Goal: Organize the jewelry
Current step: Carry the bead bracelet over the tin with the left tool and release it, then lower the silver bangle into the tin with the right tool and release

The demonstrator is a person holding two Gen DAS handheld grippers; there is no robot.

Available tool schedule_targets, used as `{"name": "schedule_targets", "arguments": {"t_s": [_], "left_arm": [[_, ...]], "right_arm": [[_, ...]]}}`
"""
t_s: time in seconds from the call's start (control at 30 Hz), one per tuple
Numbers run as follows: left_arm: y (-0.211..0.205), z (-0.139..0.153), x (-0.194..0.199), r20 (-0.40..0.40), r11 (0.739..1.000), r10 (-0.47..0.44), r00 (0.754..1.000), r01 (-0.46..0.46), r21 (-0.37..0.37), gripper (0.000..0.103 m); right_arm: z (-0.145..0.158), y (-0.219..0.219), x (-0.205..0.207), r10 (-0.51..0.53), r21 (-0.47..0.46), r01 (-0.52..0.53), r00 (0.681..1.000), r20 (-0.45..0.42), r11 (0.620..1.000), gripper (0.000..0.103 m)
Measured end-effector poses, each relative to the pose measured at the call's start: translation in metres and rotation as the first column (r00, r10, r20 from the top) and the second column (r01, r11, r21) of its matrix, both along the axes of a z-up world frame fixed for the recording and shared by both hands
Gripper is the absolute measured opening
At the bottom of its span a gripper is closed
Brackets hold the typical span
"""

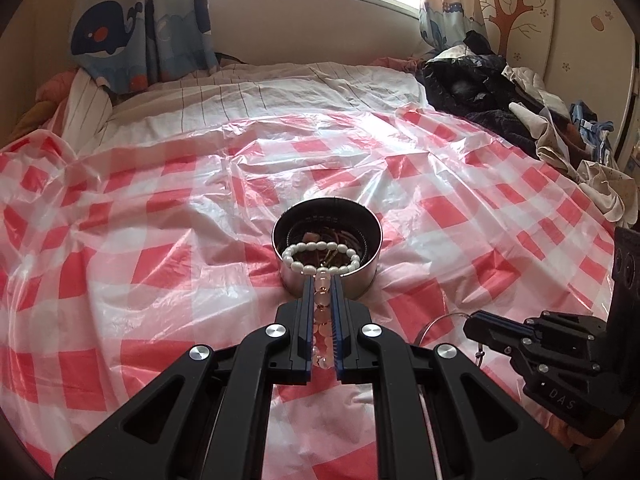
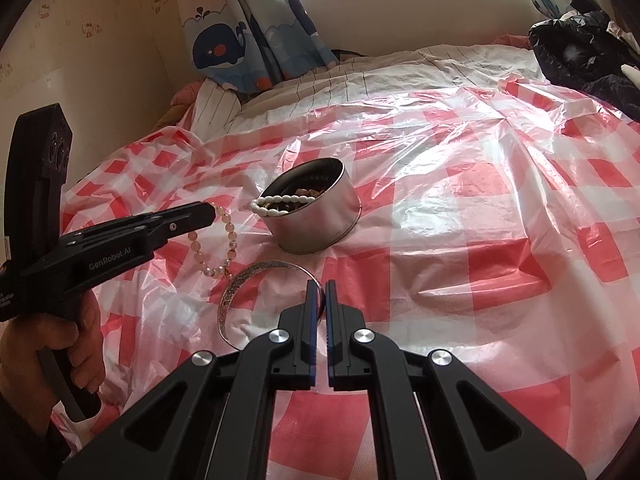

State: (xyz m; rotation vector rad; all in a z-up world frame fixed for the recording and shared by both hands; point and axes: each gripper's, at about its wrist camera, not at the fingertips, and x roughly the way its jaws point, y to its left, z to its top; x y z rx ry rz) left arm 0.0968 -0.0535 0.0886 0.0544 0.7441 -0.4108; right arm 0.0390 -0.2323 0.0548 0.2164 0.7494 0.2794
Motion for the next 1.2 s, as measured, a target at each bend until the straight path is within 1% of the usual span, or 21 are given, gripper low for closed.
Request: {"name": "schedule_targets", "arguments": {"t_s": [0.2, 0.3, 0.33, 0.4, 0.47, 0.5, 0.53, 0.6, 0.63, 0.67, 0.87, 0.97, 1.03, 1.1, 1.17, 1.2], "left_arm": [[-0.013, 0.025, 0.018, 0.046, 0.999, -0.026, 0.999, 0.028, -0.033, 0.007], [-0.017, 0.034, 0.033, 0.06, 0.996, -0.034, 0.998, 0.039, -0.079, 0.007], [-0.018, 0.033, 0.04, 0.051, 0.995, -0.03, 0.998, 0.035, -0.093, 0.007], [-0.018, 0.02, 0.062, -0.017, 0.995, -0.02, 1.0, 0.018, -0.103, 0.007], [-0.017, 0.002, 0.08, -0.101, 0.996, -0.007, 0.995, -0.002, -0.086, 0.008], [-0.013, -0.004, 0.085, -0.122, 0.997, 0.013, 0.992, -0.022, -0.071, 0.008], [-0.009, -0.006, 0.085, -0.13, 0.997, 0.026, 0.991, -0.036, -0.075, 0.009], [0.005, -0.007, 0.081, -0.136, 0.993, 0.049, 0.989, -0.063, -0.096, 0.021], [0.013, -0.006, 0.075, -0.128, 0.992, 0.065, 0.99, -0.078, -0.096, 0.029], [0.019, -0.005, 0.07, -0.123, 0.992, 0.069, 0.99, -0.081, -0.093, 0.031], [0.047, -0.01, 0.028, -0.134, 0.993, 0.085, 0.987, -0.095, -0.074, 0.041], [0.057, -0.017, 0.009, -0.147, 0.99, 0.092, 0.985, -0.106, -0.091, 0.044], [0.059, -0.025, 0.007, -0.163, 0.99, 0.09, 0.982, -0.107, -0.094, 0.045], [0.055, -0.03, 0.008, -0.168, 0.992, 0.088, 0.982, -0.102, -0.076, 0.045], [0.051, -0.031, 0.008, -0.159, 0.993, 0.079, 0.984, -0.091, -0.07, 0.045], [0.048, -0.031, 0.008, -0.154, 0.994, 0.077, 0.985, -0.088, -0.063, 0.045]], "right_arm": [[0.002, -0.002, 0.0, -0.01, 0.008, 0.01, 1.0, 0.011, 1.0, 0.004], [0.004, -0.003, 0.002, -0.017, 0.013, 0.017, 1.0, 0.018, 1.0, 0.004], [0.005, -0.003, 0.004, -0.02, 0.015, 0.02, 1.0, 0.019, 1.0, 0.004], [0.005, -0.004, 0.007, -0.028, 0.018, 0.028, 0.999, 0.02, 0.999, 0.004], [0.004, -0.005, 0.012, -0.036, 0.024, 0.035, 0.999, 0.018, 0.999, 0.004], [0.004, -0.004, 0.014, -0.039, 0.025, 0.038, 0.999, 0.018, 0.999, 0.004], [0.005, -0.004, 0.016, -0.04, 0.024, 0.04, 0.999, 0.019, 0.999, 0.004], [0.008, -0.002, 0.021, -0.042, 0.022, 0.042, 0.999, 0.029, 0.999, 0.004], [0.01, -0.001, 0.023, -0.043, 0.018, 0.042, 0.998, 0.034, 0.999, 0.004], [0.012, 0.001, 0.026, -0.043, 0.012, 0.043, 0.998, 0.039, 0.999, 0.004], [0.031, 0.015, 0.059, -0.034, -0.014, 0.036, 0.995, 0.095, 0.999, 0.004], [0.033, 0.03, 0.083, -0.021, -0.05, 0.027, 0.994, 0.11, 0.998, 0.004], [0.026, 0.04, 0.1, -0.004, -0.087, 0.012, 0.996, 0.091, 0.996, 0.004], [0.017, 0.044, 0.113, -0.023, -0.147, 0.035, 0.996, 0.086, 0.988, 0.006], [0.014, 0.039, 0.117, -0.038, -0.157, 0.049, 0.997, 0.073, 0.986, 0.007], [0.016, 0.036, 0.114, -0.05, -0.158, 0.063, 0.995, 0.084, 0.985, 0.007]]}}
